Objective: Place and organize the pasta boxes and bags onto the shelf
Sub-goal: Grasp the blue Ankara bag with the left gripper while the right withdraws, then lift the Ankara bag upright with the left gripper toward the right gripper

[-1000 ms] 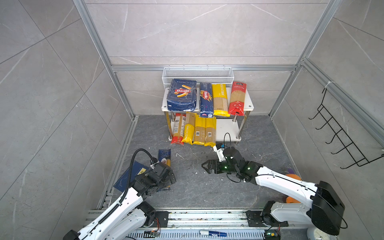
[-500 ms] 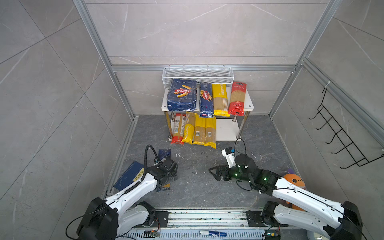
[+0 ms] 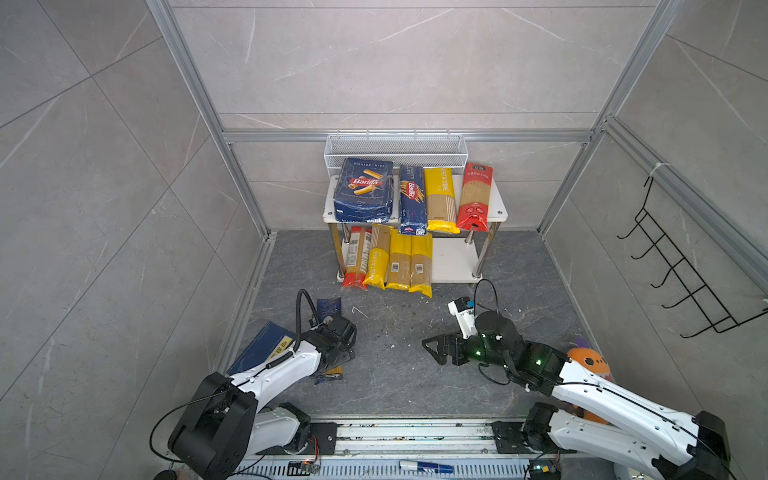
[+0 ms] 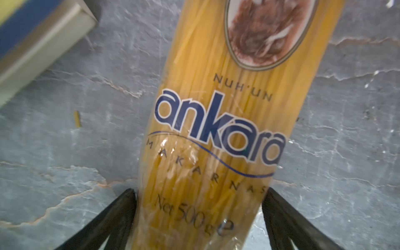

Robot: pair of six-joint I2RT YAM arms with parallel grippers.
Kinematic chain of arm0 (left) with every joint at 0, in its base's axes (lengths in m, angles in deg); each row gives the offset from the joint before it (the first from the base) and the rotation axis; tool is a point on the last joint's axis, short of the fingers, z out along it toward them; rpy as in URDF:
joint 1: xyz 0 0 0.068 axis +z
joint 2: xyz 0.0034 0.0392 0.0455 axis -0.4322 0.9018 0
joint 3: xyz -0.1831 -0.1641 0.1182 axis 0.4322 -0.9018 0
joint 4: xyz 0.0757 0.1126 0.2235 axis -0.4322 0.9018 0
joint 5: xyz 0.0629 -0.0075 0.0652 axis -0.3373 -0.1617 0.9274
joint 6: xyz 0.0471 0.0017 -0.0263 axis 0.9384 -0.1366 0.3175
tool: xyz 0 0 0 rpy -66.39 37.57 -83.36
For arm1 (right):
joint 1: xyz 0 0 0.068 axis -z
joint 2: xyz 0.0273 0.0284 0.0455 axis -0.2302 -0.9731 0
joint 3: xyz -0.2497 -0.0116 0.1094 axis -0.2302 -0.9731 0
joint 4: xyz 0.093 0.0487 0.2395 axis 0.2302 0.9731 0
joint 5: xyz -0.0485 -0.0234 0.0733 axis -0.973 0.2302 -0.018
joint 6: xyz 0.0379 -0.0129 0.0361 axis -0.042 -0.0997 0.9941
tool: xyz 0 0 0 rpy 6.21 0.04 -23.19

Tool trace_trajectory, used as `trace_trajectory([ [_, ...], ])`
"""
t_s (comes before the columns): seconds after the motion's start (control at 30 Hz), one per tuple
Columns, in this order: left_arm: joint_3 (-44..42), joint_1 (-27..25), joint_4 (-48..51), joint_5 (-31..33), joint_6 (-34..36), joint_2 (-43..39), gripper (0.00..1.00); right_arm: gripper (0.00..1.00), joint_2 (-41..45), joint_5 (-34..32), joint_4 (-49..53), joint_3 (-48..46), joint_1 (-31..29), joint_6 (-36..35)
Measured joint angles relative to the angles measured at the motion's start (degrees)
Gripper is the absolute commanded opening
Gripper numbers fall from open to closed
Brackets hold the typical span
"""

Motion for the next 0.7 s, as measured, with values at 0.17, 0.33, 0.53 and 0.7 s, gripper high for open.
trace_trajectory([
  [0.17,-0.4,0.0,-0.9,-0.1,0.6,0.8,0.75,0.99,0.0,0.0,0.2,0.0,0.0,0.0],
  [0.33,-0.4,0.0,-1.9,-0.2,1.3,1.2,0.53,0.99,-0.3,0.0,0.2,0.0,0.0,0.0],
  [0.53,0.0,0.0,-4.5,-0.9,1.2,2.1,0.31,0.99,-0.4,0.0,0.6,0.0,0.0,0.0],
  [0.7,0.3,-2.1,-6.0,-0.8,0.5,2.7,0.22,1.0,-0.3,-0.1,1.6,0.0,0.0,0.0],
])
